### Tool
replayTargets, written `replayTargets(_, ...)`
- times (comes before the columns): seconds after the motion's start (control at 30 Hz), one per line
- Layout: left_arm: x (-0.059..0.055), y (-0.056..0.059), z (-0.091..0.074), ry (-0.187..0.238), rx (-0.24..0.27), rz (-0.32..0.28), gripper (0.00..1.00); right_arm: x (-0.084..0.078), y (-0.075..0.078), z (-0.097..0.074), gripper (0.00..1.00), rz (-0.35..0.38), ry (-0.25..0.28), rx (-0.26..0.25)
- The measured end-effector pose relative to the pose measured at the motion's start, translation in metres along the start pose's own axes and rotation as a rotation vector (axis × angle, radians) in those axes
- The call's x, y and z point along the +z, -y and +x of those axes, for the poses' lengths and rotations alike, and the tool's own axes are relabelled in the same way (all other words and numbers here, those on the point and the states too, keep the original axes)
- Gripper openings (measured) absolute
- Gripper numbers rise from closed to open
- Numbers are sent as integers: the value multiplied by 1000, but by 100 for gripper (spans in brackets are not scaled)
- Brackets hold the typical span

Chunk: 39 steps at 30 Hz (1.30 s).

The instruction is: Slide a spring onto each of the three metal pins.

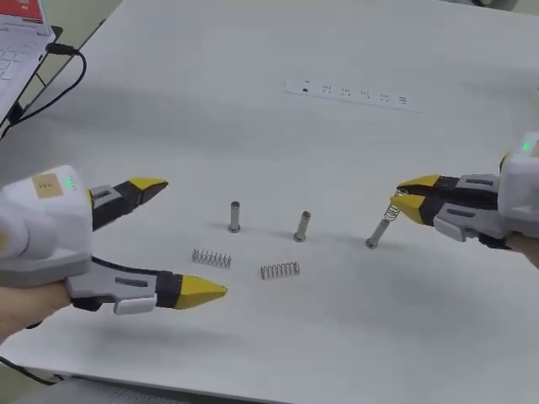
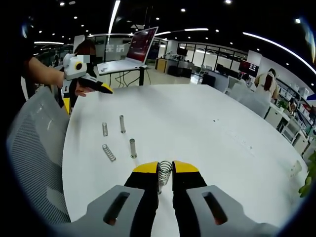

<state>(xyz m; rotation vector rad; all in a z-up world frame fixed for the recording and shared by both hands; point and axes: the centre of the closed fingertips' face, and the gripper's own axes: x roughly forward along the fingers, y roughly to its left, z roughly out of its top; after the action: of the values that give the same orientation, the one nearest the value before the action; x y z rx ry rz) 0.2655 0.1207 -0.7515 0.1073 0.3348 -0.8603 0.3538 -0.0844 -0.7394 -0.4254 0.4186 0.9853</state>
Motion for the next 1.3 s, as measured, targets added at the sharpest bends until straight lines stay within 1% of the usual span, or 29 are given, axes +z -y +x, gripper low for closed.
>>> replayTargets(0.2,-2,0,0,-3,0,-1,98,-3,0,1,7,0,-8,1)
replayTargets(0.27,-2,0,0,-1,-2,-4,98,-2,-1,2,7,6,-2,1)
replayTargets(0.6,-3,-2,-3,-1,6,-7,98,-6,-3,3,7,-2,-16,5)
replayTargets(0.83,-5,-1,-5,-7,5,-10,98,-8,-2,5,7,5,-20,0)
replayTargets(1.07,-5,-1,-5,-4,6,-13,98,-11,-4,8,7,4,-28,4)
replayTargets(1.3,-9,-1,-6,-13,7,-15,98,-18,-6,12,7,11,-43,7)
